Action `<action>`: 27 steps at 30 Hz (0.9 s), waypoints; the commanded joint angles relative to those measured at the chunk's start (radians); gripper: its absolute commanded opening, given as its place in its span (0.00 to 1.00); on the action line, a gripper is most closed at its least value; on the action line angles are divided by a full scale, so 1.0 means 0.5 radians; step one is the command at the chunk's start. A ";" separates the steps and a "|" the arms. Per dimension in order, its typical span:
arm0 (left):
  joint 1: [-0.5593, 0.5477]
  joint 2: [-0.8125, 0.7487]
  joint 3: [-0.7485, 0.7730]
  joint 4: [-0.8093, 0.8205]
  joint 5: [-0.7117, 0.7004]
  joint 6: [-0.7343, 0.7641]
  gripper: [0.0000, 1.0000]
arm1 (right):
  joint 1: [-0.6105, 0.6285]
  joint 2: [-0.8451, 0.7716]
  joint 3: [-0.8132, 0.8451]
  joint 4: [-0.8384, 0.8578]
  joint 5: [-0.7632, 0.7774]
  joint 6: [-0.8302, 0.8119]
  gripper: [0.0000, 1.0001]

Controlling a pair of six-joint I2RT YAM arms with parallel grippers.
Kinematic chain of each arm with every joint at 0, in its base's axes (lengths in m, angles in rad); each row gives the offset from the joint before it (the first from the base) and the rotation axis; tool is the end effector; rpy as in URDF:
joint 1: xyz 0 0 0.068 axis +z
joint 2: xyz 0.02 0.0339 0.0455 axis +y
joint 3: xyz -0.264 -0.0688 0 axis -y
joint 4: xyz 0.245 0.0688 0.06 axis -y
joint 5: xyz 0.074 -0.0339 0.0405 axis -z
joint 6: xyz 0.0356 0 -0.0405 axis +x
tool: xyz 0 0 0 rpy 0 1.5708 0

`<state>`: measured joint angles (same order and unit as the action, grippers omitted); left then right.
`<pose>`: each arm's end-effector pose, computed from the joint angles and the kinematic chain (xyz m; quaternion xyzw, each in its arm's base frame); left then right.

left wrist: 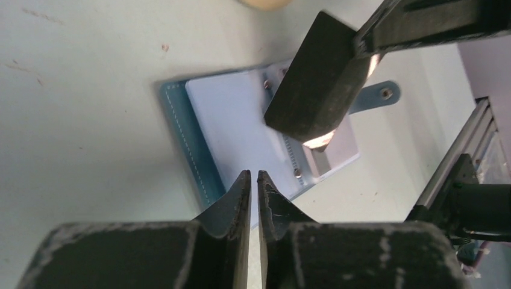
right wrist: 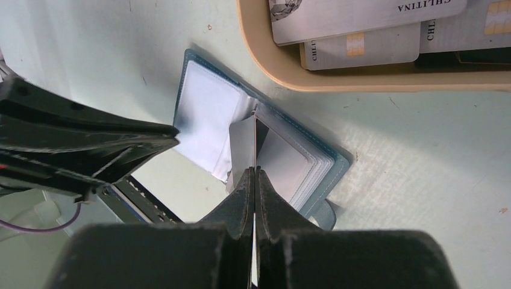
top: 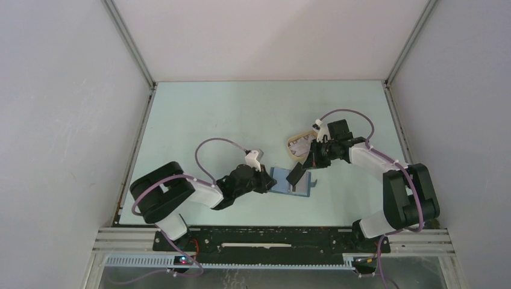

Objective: Put the credit cards into the card holder
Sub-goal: Insert the credit card into the card holder.

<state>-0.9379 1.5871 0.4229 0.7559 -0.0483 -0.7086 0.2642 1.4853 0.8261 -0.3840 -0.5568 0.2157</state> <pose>0.1651 -0.2222 0.1327 0.0824 0.8316 -0.3888 0.3880 0.2657 0.0914 0.1839 -0.0941 0.9262 0.3173 0.1805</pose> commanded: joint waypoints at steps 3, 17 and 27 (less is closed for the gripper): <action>-0.011 0.193 0.112 0.044 0.062 -0.192 0.10 | 0.015 0.008 0.066 0.004 0.045 0.019 0.00; -0.013 0.204 0.072 -0.070 -0.106 -0.335 0.07 | 0.025 0.066 0.066 -0.024 0.007 0.023 0.00; -0.014 0.176 0.033 0.027 -0.077 -0.306 0.09 | 0.062 0.120 0.067 -0.029 -0.058 -0.036 0.00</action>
<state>-0.9413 1.6905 0.4435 0.7662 -0.0574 -0.8730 0.2817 1.5356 0.8280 -0.3847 -0.5758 0.2150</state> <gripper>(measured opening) 0.082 0.006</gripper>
